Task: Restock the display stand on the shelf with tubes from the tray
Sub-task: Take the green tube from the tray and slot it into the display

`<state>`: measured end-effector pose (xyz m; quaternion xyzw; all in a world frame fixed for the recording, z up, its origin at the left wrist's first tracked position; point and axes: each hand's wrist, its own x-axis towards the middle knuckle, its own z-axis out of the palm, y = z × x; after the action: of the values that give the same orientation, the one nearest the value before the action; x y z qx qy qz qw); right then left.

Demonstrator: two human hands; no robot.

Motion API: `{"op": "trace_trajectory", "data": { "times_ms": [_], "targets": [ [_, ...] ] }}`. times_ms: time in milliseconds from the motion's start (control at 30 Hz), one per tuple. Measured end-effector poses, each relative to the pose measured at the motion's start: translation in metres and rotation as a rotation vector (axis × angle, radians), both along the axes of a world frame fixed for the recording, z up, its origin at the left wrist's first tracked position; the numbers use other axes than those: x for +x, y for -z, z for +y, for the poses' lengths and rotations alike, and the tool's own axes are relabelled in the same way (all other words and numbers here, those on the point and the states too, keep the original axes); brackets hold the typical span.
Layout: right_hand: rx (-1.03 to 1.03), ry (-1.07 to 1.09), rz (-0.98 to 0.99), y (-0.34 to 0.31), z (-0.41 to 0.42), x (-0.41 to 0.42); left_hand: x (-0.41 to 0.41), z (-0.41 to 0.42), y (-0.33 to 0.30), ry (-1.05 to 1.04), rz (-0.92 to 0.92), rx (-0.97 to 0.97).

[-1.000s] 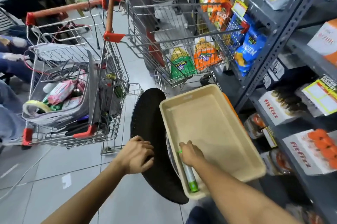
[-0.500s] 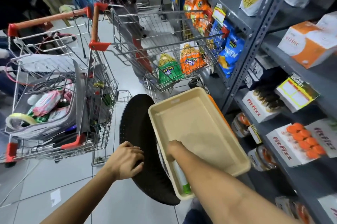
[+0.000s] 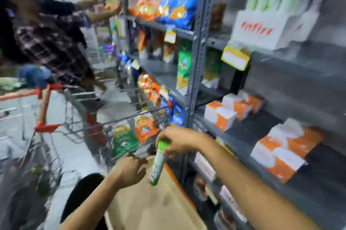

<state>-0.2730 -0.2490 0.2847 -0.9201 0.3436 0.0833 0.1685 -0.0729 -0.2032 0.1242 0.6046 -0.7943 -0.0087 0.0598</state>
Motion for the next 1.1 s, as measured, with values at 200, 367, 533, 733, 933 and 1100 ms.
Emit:
{"op": "trace_trajectory", "data": {
  "times_ms": [200,367,533,733,933,1100],
  "targets": [
    [-0.266,0.112,-0.047,-0.161,-0.001,-0.109,-0.110,-0.095,-0.116,0.248,0.161,-0.299],
    [-0.455,0.322,-0.087,-0.253,0.010,-0.182,-0.216,-0.134,-0.185,0.532,0.273,-0.545],
    [-0.617,0.502,-0.042,-0.325,0.026,-0.249,-0.308,-0.156,-0.231,0.721,0.248,-0.644],
    [-0.665,0.726,0.082,-0.384,0.036,-0.312,-0.363,-0.172,-0.270,0.790,0.157,-0.712],
    [-0.683,0.901,0.198,-0.401,0.028,-0.356,-0.392,-0.181,-0.271,0.739,0.165,-0.547],
    [-0.667,0.949,0.226,-0.391,0.016,-0.378,-0.390,-0.178,-0.264,0.777,0.320,-0.613]
  ]
}}
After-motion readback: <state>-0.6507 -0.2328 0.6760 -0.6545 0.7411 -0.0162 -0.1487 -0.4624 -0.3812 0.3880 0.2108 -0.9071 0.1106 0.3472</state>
